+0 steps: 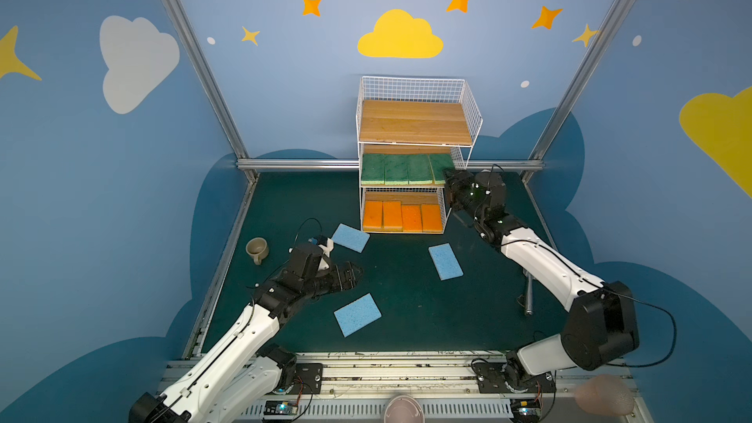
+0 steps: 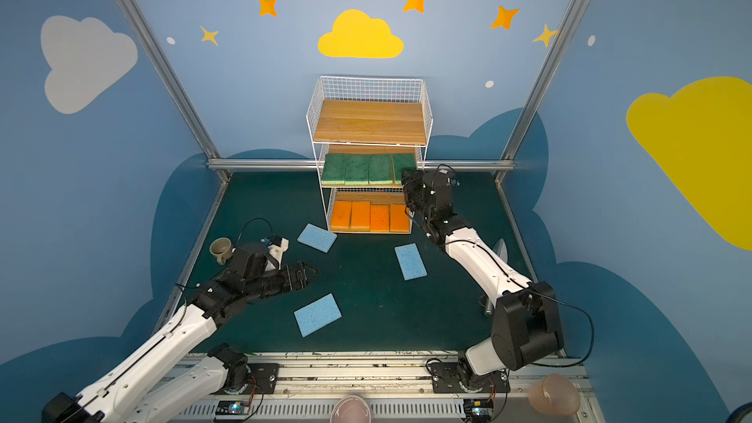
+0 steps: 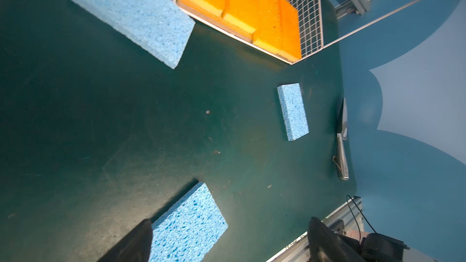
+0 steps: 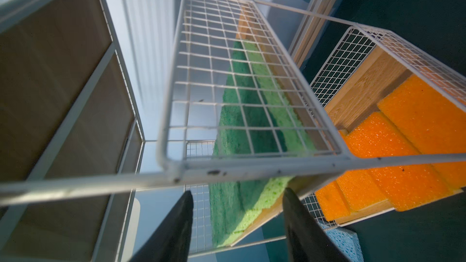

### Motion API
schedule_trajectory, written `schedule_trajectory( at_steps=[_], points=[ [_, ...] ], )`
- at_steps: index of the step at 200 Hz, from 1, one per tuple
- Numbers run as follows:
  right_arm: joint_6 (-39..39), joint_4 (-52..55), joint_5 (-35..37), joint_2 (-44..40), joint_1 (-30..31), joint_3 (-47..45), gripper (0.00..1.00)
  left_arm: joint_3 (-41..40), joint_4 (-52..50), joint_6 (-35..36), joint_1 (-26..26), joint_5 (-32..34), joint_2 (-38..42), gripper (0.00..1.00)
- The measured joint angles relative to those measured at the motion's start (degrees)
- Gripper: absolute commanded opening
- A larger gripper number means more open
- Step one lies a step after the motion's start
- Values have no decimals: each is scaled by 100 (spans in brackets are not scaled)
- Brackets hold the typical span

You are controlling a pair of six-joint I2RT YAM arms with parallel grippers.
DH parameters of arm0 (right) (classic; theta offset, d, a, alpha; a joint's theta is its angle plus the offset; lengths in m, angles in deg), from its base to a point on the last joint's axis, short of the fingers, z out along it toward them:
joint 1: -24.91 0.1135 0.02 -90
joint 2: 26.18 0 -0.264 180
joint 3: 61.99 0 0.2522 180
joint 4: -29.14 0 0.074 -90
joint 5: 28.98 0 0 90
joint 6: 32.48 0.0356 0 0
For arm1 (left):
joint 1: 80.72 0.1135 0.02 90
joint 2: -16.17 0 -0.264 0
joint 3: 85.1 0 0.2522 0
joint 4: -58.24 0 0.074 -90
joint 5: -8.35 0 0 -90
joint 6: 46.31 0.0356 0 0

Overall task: Arrange cleaning sponges on a shelf
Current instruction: Place the cleaning sponge at the shelf.

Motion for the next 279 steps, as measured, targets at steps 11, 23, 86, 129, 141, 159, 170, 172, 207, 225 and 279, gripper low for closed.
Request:
schedule_trajectory(
  at_steps=[11,23,86,129,141,159,170,172,207,225,279],
  points=[
    [-184,164,-138,-85,17,55,62,-146,-24,-61,0,72,85,95],
    [-398,341,-317,-190,31,114,62,-343,-63,-142,4,160,219,95],
    [-2009,1733,-1482,-1506,321,-343,53,-1139,-319,-573,4,356,708,95],
    [-3252,2367,-2686,-1093,1027,-728,52,-1578,-310,-787,4,376,719,95],
    [-3493,2446,-2931,-765,1338,-855,52,-1637,-310,-824,4,402,734,95],
    [-3762,2542,-3217,-199,1722,-929,52,-1650,-299,-846,4,444,780,95],
    [-3908,2559,-3353,140,1904,-925,52,-1650,-286,-846,4,459,787,96],
    [-3956,2570,-3381,214,1937,-920,52,-1648,-286,-846,4,463,785,96],
    [-4509,3604,-3456,1456,2470,-35,51,-1626,-286,-841,15,498,684,96],
    [-4743,4175,-3344,2122,2741,734,47,-1626,-286,-841,44,522,702,96],
    [-4850,4640,-3095,2835,3093,1051,47,-1561,-363,-824,131,549,942,97]
  ],
)
